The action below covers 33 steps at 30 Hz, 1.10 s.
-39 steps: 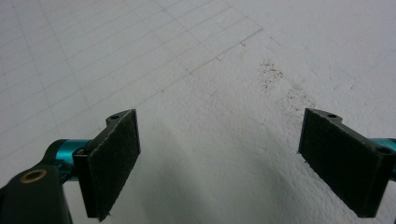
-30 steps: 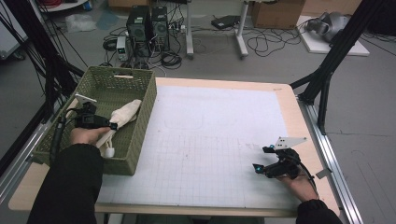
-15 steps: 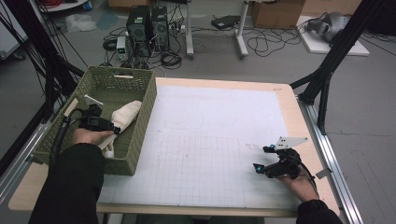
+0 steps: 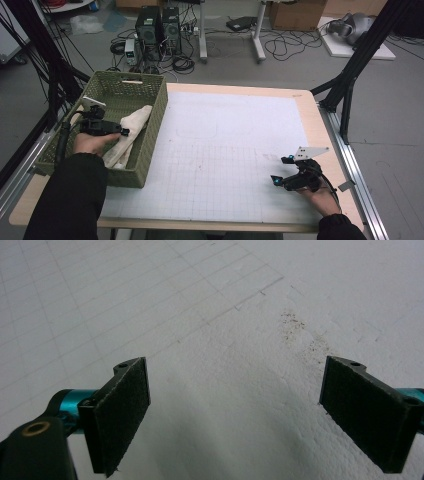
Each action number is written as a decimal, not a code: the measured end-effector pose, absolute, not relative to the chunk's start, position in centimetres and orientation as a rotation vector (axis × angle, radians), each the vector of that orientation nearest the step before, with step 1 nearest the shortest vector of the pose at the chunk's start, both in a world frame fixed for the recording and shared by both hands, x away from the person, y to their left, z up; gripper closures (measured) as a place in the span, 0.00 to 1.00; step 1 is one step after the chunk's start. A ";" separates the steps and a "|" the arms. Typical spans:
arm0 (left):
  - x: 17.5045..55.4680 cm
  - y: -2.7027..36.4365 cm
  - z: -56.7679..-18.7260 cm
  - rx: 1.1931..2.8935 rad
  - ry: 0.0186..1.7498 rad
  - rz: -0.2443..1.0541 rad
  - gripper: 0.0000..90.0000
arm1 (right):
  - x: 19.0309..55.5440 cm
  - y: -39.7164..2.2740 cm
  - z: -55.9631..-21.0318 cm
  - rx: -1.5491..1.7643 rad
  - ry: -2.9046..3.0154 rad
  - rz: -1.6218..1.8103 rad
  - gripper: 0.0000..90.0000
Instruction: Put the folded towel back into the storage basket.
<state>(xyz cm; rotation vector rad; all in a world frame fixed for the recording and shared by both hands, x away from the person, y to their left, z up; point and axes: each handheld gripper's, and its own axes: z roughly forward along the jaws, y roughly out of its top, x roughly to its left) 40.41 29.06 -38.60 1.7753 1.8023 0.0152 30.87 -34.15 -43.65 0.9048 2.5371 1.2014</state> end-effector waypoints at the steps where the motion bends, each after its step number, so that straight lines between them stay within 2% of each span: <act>1: 40.4 29.0 -38.8 1.801 1.810 0.007 0.62 | 30.9 -34.1 -43.7 0.905 2.537 1.201 0.13; 7: 40.7 28.4 -40.4 1.907 1.894 -0.011 0.62 | 30.9 -34.1 -43.7 0.909 2.546 1.192 0.13; 10: 40.8 28.2 -40.5 1.947 1.901 0.015 0.73 | 30.9 -34.1 -43.7 0.910 2.545 1.194 0.13; 12: 40.9 28.3 -40.5 1.951 1.902 0.017 0.88 | 31.0 -34.0 -43.8 0.902 2.546 1.193 0.13; 13: 40.9 28.3 -40.5 1.951 1.900 0.018 0.91 | 30.9 -34.0 -43.8 0.906 2.549 1.194 0.13; 15: 40.9 28.5 -40.4 1.904 1.913 0.024 0.93 | 30.9 -33.9 -43.8 0.900 2.550 1.190 0.13; 18: 41.1 28.6 -40.0 1.785 1.913 0.101 0.93 | 31.0 -33.9 -43.8 0.901 2.555 1.194 0.13; 20: 41.2 28.6 -39.8 1.738 1.917 0.154 0.91 | 31.0 -33.8 -43.9 0.897 2.553 1.193 0.13; 21: 41.3 28.6 -40.0 1.722 1.913 0.129 0.87 | 31.0 -33.8 -43.9 0.899 2.553 1.194 0.13; 22: 41.3 28.7 -40.1 1.729 1.910 0.107 0.78 | 31.0 -33.8 -43.9 0.899 2.555 1.191 0.13; 28: 40.8 28.9 -39.0 1.770 1.856 0.074 0.59 | 31.1 -33.8 -44.0 0.905 2.560 1.189 0.13; 31: 40.4 29.1 -38.5 1.833 1.862 0.033 0.56 | 31.0 -33.8 -43.9 0.901 2.562 1.190 0.13; 33: 40.1 29.1 -38.4 1.912 1.875 0.029 0.58 | 31.0 -33.8 -43.9 0.903 2.559 1.193 0.13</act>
